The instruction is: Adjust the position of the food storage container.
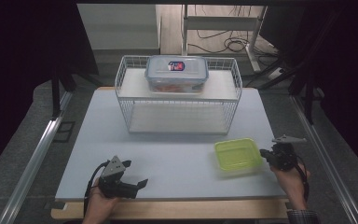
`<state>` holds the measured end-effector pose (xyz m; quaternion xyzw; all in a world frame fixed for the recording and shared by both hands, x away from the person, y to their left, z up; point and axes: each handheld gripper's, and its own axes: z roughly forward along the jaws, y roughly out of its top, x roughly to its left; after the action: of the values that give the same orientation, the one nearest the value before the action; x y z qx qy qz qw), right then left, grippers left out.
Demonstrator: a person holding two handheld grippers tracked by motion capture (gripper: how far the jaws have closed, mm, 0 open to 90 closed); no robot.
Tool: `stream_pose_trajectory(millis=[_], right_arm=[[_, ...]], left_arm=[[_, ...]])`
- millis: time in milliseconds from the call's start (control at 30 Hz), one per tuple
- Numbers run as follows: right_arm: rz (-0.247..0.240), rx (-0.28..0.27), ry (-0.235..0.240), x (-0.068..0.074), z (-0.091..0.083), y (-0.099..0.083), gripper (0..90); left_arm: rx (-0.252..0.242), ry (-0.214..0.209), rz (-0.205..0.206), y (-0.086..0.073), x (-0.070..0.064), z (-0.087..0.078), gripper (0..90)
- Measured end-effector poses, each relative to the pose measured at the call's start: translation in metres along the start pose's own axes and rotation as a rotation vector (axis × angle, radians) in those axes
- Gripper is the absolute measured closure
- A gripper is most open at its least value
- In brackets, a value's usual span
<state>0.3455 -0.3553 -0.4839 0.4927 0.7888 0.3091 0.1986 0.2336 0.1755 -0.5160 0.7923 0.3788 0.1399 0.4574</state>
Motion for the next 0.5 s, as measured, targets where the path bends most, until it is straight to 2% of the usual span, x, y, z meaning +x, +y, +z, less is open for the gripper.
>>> stream_pose_trajectory(millis=[500], right_arm=[[-0.076,0.022,0.1,0.044,0.007,0.01,88.9]], left_arm=[[0.003,0.006,0.0,0.0,0.0,0.0,5.2]])
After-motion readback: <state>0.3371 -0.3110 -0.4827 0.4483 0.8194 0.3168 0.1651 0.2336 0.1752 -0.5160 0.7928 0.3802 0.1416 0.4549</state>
